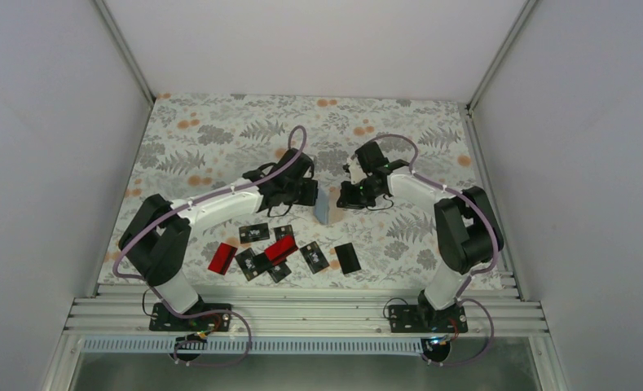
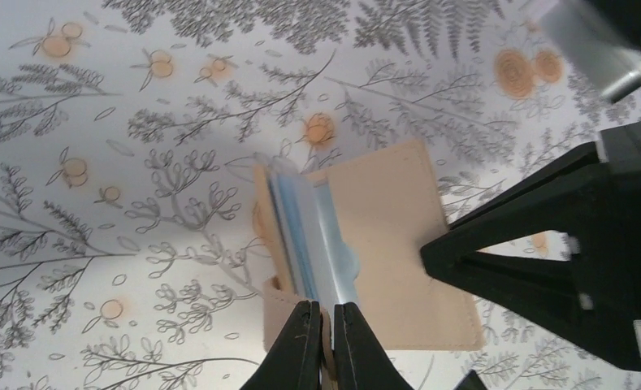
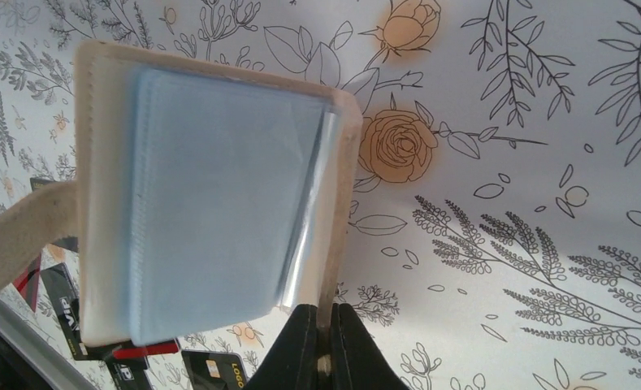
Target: Put the credit cards into the card holder
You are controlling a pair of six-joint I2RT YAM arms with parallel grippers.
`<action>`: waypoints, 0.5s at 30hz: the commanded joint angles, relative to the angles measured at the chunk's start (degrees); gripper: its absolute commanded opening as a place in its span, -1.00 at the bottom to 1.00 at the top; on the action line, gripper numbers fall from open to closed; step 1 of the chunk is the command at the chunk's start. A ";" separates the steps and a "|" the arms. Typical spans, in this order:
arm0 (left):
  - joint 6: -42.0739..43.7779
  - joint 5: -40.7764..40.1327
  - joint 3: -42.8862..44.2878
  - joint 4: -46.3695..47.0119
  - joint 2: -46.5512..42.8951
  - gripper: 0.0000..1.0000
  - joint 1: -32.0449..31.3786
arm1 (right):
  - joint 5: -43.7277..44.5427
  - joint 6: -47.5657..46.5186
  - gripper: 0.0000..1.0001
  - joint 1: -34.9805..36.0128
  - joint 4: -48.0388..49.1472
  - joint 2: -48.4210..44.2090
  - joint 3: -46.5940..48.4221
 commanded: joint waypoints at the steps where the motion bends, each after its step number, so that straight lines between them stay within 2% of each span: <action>1: 0.25 -2.13 -2.87 1.58 0.39 -0.95 1.26 | 0.60 -0.42 -0.91 0.35 1.05 1.15 -0.45; 9: 2.03 -3.67 -9.72 3.18 2.95 -0.91 6.68 | 1.75 0.02 -0.92 0.12 0.89 1.25 0.71; 15: 2.25 -4.75 -10.32 2.58 2.31 -0.43 7.00 | 1.84 0.72 -0.91 -0.31 2.33 2.30 -0.08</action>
